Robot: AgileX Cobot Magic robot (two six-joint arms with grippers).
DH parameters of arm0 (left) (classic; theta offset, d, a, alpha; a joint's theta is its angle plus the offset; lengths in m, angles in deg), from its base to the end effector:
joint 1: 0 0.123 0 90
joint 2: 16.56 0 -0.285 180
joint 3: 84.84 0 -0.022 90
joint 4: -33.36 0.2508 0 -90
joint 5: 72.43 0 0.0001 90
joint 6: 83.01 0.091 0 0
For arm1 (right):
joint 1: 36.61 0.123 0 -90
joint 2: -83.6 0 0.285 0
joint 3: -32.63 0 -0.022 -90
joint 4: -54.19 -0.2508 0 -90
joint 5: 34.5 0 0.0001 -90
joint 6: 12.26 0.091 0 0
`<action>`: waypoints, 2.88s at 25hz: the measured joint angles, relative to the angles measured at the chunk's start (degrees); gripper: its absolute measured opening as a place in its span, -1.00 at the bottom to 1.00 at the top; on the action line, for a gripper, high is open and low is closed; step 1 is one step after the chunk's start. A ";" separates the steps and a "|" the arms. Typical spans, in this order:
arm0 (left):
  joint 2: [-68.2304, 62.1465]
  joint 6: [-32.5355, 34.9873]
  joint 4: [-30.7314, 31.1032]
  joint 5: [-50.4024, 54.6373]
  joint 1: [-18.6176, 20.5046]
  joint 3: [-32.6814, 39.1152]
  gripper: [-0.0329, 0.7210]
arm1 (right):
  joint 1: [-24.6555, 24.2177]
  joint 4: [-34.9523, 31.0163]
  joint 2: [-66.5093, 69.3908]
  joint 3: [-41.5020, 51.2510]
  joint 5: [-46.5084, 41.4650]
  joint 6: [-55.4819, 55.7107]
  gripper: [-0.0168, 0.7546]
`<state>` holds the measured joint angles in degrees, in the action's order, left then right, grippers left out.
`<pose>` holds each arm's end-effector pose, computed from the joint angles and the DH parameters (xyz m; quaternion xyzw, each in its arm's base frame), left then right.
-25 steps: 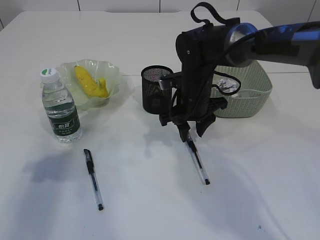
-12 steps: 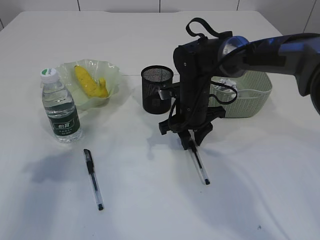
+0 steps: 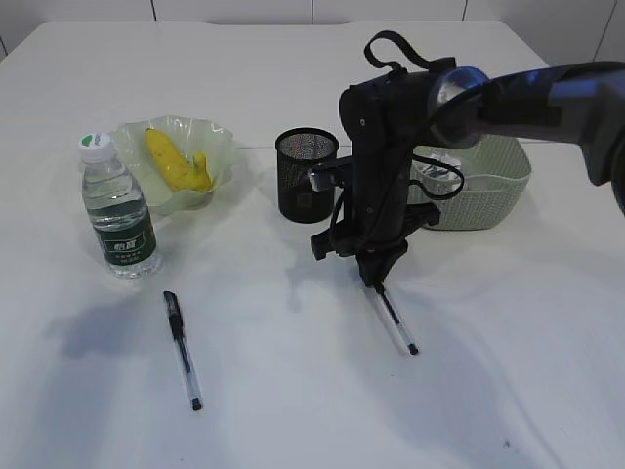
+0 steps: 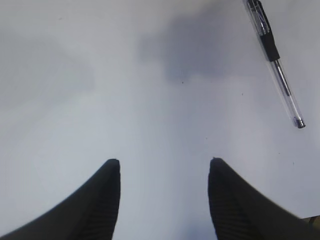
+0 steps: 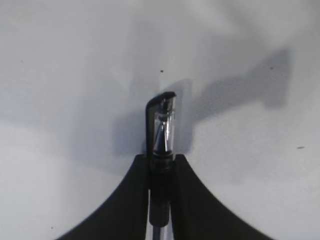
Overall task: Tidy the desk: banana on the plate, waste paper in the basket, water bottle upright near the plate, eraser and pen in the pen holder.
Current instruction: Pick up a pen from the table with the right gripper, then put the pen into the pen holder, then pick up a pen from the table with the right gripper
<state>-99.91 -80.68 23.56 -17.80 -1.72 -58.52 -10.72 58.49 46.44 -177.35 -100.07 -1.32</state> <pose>0.2350 -0.0197 0.2558 -0.0046 0.9878 -0.0750 0.1365 0.4249 0.1993 0.1272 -0.1449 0.9888 -0.0283 0.0238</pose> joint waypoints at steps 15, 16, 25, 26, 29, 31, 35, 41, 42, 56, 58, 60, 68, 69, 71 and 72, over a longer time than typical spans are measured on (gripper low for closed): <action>0.00 0.00 0.00 0.00 0.00 0.00 0.13 | 0.00 0.43 -12.77 0.00 25.14 -4.11 -0.79; 0.00 0.00 0.00 0.00 0.00 0.00 0.13 | 0.00 0.43 -12.80 0.00 27.57 -4.36 -0.79; 0.00 0.00 0.00 0.00 0.00 0.00 0.13 | 0.00 4.67 -12.80 0.14 45.67 -4.72 -0.79; 0.00 0.00 0.00 0.00 0.00 0.00 0.13 | 0.00 5.44 -12.80 0.13 47.24 -4.72 -0.79; 0.00 0.00 0.00 0.00 0.00 0.00 0.13 | -0.25 6.27 -12.54 0.13 52.64 -4.82 -0.79; 0.00 0.00 0.00 0.00 0.00 0.00 0.13 | -0.48 6.50 -11.68 0.13 55.18 -4.82 -0.79; 0.00 0.00 -0.04 0.00 0.00 0.00 0.13 | -0.82 6.62 -8.91 0.13 57.68 -4.82 -0.79; 0.00 0.00 -0.13 0.00 0.00 0.00 0.13 | -0.92 6.62 -5.91 0.26 61.07 -4.82 -0.79; 0.00 0.00 -0.13 0.00 0.00 0.00 0.13 | -0.92 6.62 -5.59 0.26 61.46 -4.82 -0.79; 0.00 0.00 -0.13 0.12 0.00 0.00 0.13 | -0.92 6.73 -4.75 0.26 61.62 -4.82 0.01; 0.00 0.00 -0.13 0.12 0.00 0.00 0.13 | -0.92 6.61 -5.20 0.26 59.75 -4.82 0.04; 0.00 0.00 -0.13 0.12 0.00 0.00 0.13 | -0.92 6.33 -6.28 0.26 55.79 -4.82 0.05; 0.00 0.00 -1.72 0.12 0.00 0.00 0.13 | -0.92 4.36 -14.50 0.26 25.45 -4.82 0.04; 0.00 0.00 -2.55 0.12 0.00 0.00 0.13 | -0.92 3.71 -15.48 0.26 21.45 -4.82 0.04; 0.00 0.00 -4.35 0.12 0.00 0.00 0.13 | -0.92 2.08 -17.39 0.26 14.30 -4.82 0.03; 0.00 0.00 -5.08 0.12 0.00 0.00 0.13 | -0.92 1.03 -18.42 0.26 10.44 -4.82 0.02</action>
<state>-99.91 -80.68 18.48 -17.68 -1.72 -58.52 -11.64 59.52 28.02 -177.08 -89.63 -6.14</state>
